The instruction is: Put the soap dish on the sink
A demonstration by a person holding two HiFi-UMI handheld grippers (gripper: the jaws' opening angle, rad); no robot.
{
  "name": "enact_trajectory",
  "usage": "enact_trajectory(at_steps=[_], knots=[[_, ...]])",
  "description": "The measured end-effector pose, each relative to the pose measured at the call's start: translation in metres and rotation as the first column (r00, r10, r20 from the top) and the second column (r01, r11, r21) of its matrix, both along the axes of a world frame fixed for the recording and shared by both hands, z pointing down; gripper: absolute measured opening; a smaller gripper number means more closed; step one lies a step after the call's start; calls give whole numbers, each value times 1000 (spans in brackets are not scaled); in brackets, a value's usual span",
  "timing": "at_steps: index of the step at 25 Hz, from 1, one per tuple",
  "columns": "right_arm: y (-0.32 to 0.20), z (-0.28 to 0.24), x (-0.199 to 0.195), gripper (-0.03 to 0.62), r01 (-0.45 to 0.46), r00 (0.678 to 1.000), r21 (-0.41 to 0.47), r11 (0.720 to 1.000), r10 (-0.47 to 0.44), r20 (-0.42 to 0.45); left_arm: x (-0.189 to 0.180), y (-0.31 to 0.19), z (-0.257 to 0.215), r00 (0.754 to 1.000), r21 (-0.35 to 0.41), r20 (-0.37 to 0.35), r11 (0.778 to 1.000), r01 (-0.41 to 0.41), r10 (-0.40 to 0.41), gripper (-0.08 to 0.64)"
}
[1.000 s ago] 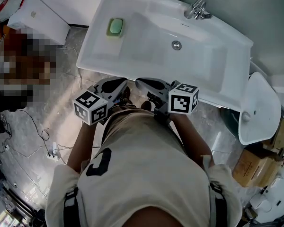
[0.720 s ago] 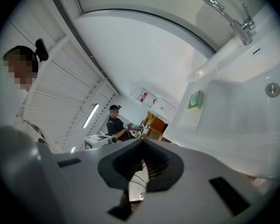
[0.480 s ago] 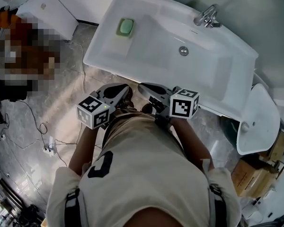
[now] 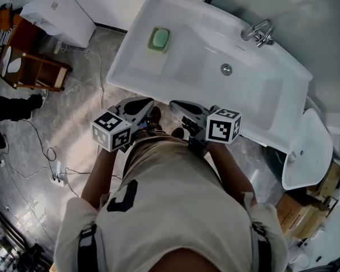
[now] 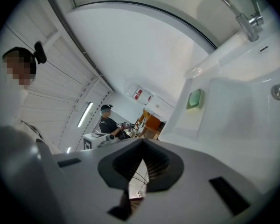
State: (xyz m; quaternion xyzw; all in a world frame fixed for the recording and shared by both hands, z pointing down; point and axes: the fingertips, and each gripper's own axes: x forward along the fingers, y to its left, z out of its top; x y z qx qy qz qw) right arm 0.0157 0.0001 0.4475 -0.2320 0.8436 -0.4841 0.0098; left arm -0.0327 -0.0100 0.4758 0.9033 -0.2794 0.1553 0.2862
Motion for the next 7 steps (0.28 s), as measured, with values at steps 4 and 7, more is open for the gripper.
enact_trajectory(at_steps=[4, 7], knots=[[-20, 2, -11, 11, 6, 1000, -2, 1000, -6, -17, -11, -21, 1, 1000, 6, -2, 1000, 4, -4, 20], [-33, 3, -25, 11, 22, 999, 4, 1000, -22, -33, -26, -35, 1, 1000, 6, -5, 1000, 13, -13, 20]])
